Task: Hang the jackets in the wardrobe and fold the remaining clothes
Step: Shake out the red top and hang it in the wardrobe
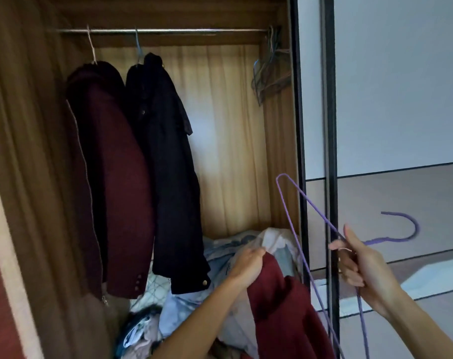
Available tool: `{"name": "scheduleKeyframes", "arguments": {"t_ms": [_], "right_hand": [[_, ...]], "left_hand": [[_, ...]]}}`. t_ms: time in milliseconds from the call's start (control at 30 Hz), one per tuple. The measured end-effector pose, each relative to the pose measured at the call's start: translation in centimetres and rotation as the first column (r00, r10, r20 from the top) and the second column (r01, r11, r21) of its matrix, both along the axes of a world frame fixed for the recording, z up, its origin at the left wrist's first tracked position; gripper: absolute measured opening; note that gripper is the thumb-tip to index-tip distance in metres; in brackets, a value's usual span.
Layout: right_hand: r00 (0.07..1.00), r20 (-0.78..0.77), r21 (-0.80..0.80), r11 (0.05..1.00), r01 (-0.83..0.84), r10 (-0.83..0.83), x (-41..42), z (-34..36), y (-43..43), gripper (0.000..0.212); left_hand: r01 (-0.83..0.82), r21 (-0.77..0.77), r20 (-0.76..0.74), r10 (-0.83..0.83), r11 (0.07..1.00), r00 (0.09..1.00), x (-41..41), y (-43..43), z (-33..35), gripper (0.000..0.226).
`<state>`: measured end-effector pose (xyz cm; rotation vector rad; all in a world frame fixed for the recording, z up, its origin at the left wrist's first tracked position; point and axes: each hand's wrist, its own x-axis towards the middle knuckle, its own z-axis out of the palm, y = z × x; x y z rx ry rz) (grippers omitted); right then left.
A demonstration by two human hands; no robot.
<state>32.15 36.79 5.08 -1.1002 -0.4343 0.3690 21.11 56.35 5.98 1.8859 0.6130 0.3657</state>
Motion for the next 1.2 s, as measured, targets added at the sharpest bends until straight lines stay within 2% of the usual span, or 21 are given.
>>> {"name": "scheduleKeyframes", "arguments": {"t_ms": [67, 100, 233, 367, 500, 667, 800, 933, 1033, 1133, 1200], "right_hand": [[1.0, 0.028, -0.063, 0.998, 0.006, -0.004, 0.0, -0.8, -1.1, 0.049], [0.999, 0.038, -0.083, 0.997, 0.005, -0.002, 0.0, -1.3, -1.7, 0.048], [0.982, 0.187, -0.228, 0.973, 0.041, 0.003, -0.5, -3.2, -3.8, 0.035], [0.95, 0.306, -0.373, 0.925, 0.065, 0.056, -1.5, -4.8, -5.5, 0.024], [0.954, 0.285, -0.433, 0.901, 0.043, 0.092, -1.5, -6.7, -7.7, 0.024], [0.966, 0.219, -0.486, 0.874, -0.012, 0.134, -1.4, -8.8, -10.1, 0.024], [0.949, 0.239, -0.564, 0.825, -0.038, 0.208, -2.0, -9.9, -9.2, 0.026], [0.935, 0.282, -0.529, 0.848, -0.034, 0.214, -3.5, -10.0, -6.2, 0.023], [0.918, 0.355, -0.474, 0.881, 0.013, 0.177, -4.6, -9.6, -3.7, 0.019], [0.914, 0.405, -0.34, 0.933, 0.116, 0.033, -5.6, -9.3, -1.3, 0.005], [0.911, 0.406, -0.231, 0.956, 0.179, -0.072, -6.3, -9.3, -0.3, 0.016]], "left_hand": [[-0.01, 0.026, 0.019, 0.01, 1.0, 1.0, 0.1, 1.0, -0.2, 0.019], [-0.015, 0.039, 0.033, 0.014, 0.999, 0.999, 0.2, 1.4, -0.4, 0.016], [-0.026, 0.086, 0.039, 0.023, 0.996, 0.999, 0.1, 1.6, -0.9, 0.017], [-0.013, 0.07, 0.058, 0.009, 0.997, 0.998, -0.1, 1.3, -0.6, 0.02], [0.026, 0.135, 0.0, -0.026, 0.991, 1.0, -0.3, 1.9, -0.5, 0.013], [0.084, 0.205, -0.027, -0.08, 0.975, 0.996, -0.8, 2.7, -1.2, 0.015], [0.243, 0.174, -0.061, -0.235, 0.954, 0.97, -1.1, 1.2, -1.2, 0.018], [0.436, 0.215, -0.144, -0.413, 0.874, 0.899, -1.3, -2.1, -1.1, 0.019], [0.541, 0.197, -0.127, -0.526, 0.817, 0.841, -1.8, -4.5, -0.6, 0.028], [0.591, 0.193, -0.05, -0.594, 0.783, 0.803, -2.4, -6.5, -0.1, 0.034], [0.6, 0.155, 0.014, -0.609, 0.785, 0.793, -2.6, -6.9, 0.0, 0.036]]}}
